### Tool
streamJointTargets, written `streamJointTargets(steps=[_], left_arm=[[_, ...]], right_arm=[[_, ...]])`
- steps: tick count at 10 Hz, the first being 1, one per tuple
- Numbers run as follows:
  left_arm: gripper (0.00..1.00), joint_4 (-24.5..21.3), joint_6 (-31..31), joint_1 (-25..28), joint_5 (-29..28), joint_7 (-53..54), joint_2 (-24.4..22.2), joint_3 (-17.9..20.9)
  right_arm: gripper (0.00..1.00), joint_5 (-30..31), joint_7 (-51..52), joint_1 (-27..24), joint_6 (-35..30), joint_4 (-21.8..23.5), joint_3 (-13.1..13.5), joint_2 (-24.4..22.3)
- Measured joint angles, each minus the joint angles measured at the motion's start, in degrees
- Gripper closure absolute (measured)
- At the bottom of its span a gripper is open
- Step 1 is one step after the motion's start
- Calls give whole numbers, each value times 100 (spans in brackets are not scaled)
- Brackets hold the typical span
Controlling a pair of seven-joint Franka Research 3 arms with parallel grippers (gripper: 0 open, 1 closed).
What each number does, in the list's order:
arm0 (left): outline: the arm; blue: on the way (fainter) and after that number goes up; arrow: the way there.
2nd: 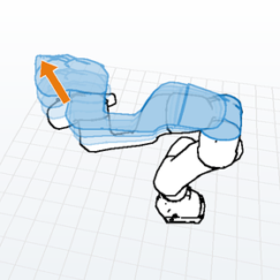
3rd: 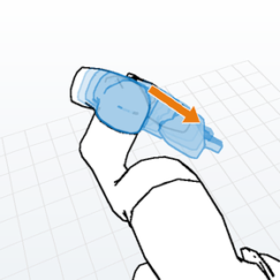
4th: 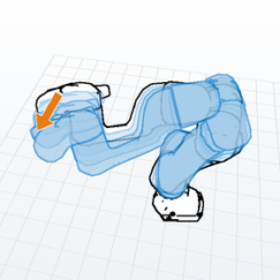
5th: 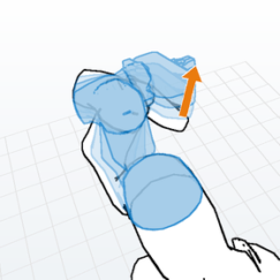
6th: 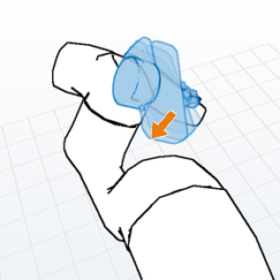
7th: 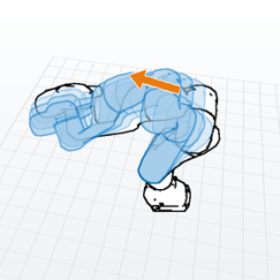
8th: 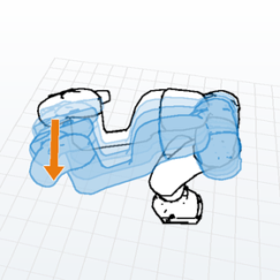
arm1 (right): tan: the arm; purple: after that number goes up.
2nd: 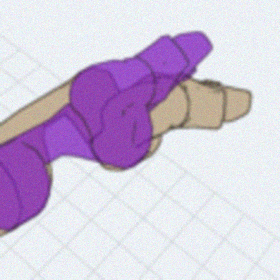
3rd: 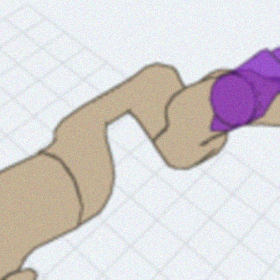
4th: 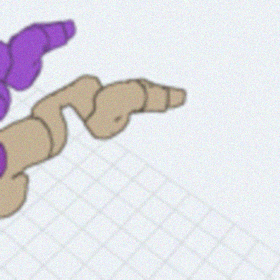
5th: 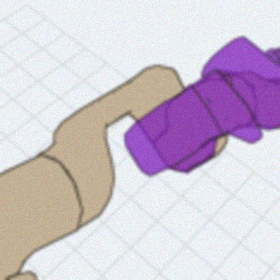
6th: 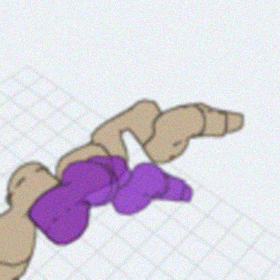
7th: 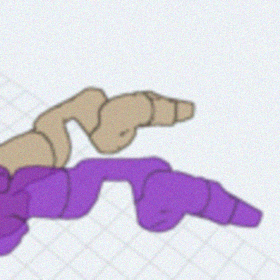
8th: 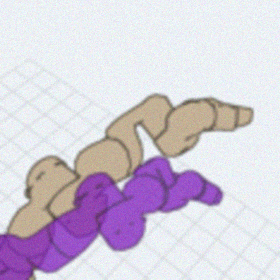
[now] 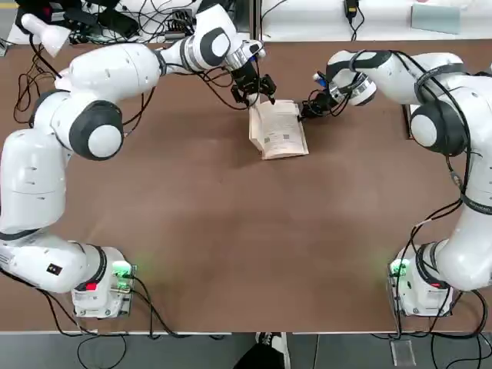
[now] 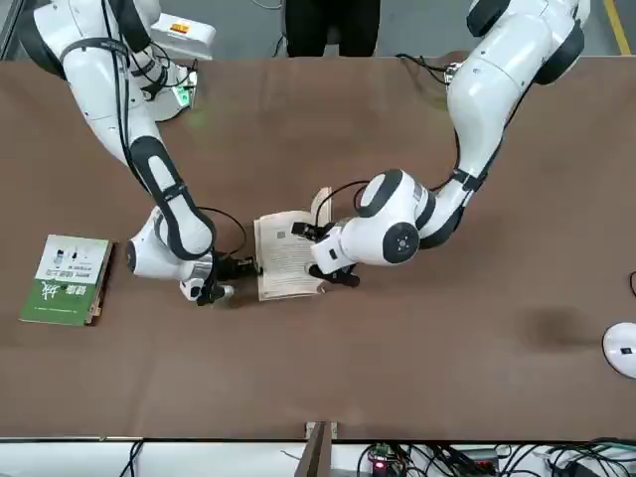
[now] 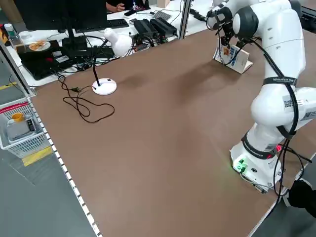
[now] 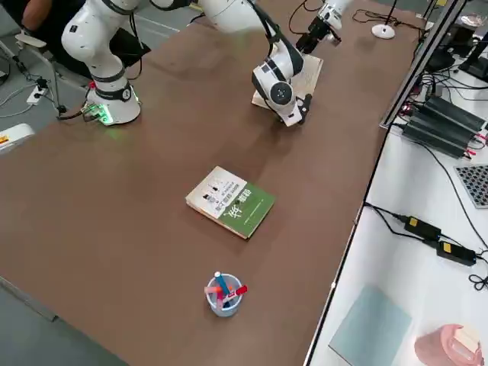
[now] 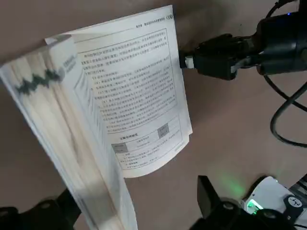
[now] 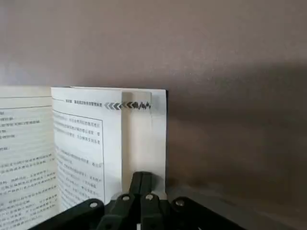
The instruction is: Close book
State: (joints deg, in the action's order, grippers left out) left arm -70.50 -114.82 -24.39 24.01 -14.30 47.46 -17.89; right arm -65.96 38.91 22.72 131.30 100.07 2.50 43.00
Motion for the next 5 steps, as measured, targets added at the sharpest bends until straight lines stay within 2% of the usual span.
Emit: streamJointTargets(steps=[5], left_arm=[[1, 0, -174, -120, -1, -297, -7, 2]], right_arm=[[99, 0, 0, 0, 0, 0, 4, 0]])
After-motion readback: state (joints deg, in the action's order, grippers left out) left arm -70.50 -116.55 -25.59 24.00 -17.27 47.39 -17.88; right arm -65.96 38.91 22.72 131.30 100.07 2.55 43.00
